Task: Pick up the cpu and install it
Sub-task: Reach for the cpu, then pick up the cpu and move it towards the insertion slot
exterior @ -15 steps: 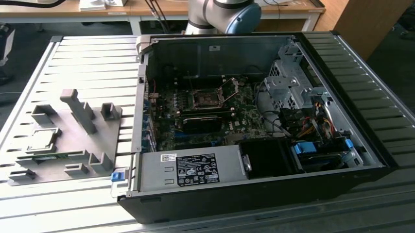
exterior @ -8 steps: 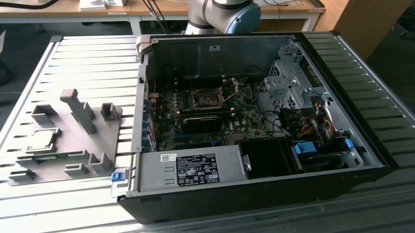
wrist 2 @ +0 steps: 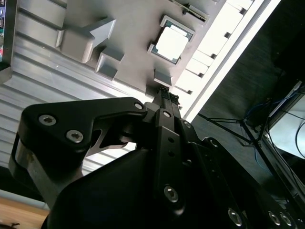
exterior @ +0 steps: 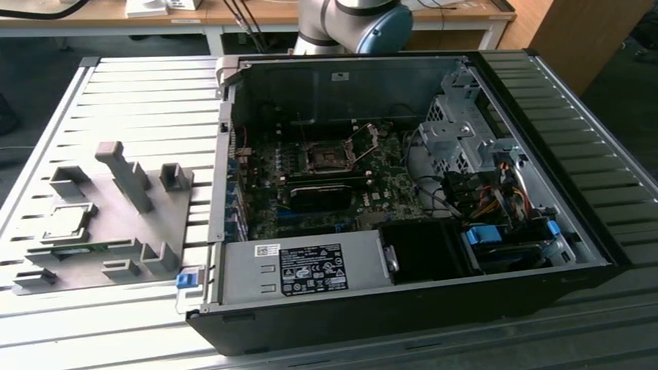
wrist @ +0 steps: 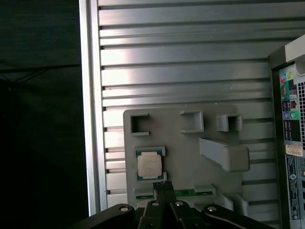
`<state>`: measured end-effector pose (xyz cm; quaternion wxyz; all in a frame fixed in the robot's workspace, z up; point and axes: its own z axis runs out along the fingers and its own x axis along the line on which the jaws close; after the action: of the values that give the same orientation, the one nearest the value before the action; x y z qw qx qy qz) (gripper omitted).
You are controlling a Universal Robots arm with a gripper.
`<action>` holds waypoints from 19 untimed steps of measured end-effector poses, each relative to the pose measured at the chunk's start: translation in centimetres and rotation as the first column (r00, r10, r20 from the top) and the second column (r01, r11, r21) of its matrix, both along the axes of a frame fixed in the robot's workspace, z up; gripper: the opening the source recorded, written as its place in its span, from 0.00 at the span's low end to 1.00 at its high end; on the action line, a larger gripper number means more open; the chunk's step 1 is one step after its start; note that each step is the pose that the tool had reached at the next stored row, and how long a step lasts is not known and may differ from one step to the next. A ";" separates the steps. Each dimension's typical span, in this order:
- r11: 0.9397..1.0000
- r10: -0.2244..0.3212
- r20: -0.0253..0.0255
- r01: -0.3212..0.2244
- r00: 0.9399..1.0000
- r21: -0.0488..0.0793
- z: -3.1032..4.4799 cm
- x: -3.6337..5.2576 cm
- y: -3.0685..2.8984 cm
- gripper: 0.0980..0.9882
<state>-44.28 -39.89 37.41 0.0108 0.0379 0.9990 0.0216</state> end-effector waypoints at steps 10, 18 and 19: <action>1.000 0.000 -0.004 0.000 1.000 0.000 -0.48 -0.46 0.00 0.01; 1.000 0.000 -0.004 0.000 1.000 0.002 -0.91 -0.47 -0.13 0.01; 1.000 0.000 -0.006 0.000 1.000 0.002 -0.98 -0.46 -0.14 0.01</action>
<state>-44.74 -40.03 36.43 0.0076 0.0380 0.9990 0.0226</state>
